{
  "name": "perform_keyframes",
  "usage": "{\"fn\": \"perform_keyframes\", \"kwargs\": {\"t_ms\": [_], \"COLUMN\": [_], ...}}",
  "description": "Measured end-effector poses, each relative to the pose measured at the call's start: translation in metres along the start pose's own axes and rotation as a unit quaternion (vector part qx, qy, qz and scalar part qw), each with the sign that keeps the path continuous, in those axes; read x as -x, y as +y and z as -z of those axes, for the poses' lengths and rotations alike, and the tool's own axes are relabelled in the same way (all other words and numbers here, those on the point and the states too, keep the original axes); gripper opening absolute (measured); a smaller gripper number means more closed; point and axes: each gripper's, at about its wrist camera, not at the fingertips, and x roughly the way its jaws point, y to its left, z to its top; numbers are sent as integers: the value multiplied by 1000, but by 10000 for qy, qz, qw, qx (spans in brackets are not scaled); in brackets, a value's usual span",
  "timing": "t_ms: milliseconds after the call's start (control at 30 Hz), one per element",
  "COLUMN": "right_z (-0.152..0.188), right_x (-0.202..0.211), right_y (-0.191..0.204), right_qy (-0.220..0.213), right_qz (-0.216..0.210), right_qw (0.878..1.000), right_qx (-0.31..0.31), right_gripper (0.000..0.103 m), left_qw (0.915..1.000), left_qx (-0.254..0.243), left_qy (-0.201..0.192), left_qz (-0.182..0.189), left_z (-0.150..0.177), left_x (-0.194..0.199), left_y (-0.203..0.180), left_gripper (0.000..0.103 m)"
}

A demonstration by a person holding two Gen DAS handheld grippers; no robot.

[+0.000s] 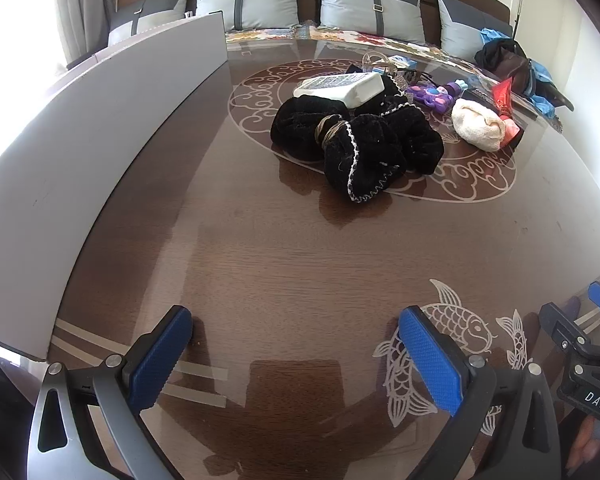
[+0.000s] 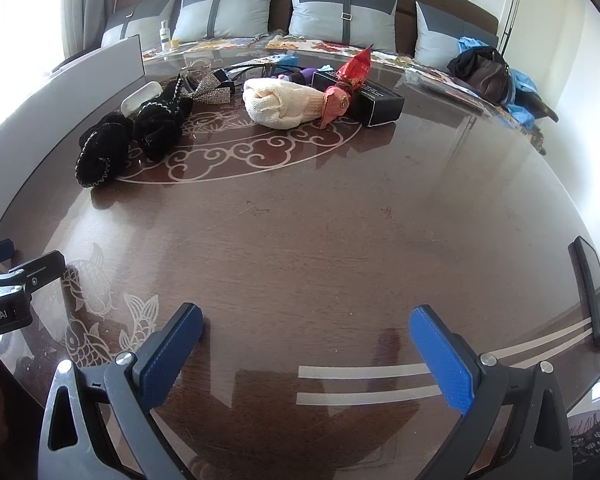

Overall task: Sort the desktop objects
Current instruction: 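Move the left tool toward the black knitted gloves on the table, then close the left gripper on the twine-tied black knitted gloves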

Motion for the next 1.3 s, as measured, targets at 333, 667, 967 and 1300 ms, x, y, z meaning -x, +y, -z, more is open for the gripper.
{"fn": "perform_keyframes", "kwargs": {"t_ms": [333, 667, 967, 1300], "right_z": [0, 2, 0, -1], "right_x": [-3, -3, -5, -5], "right_y": [-8, -8, -9, -8], "right_qy": [115, -41, -51, -51], "right_qz": [-224, -228, -249, -268], "right_qw": [9991, 9993, 9993, 9993], "right_qx": [-329, -304, -278, -253], "right_gripper": [103, 103, 103, 103], "left_qw": [10000, 10000, 9995, 9977], "left_qx": [-26, -19, 4, -77], "left_qy": [-43, -31, 316, 677], "left_qz": [13, 21, 12, 63], "left_z": [1, 1, -24, -82], "left_x": [0, 0, -15, -51], "left_y": [0, 0, 2, -23], "left_gripper": [103, 103, 103, 103]}}
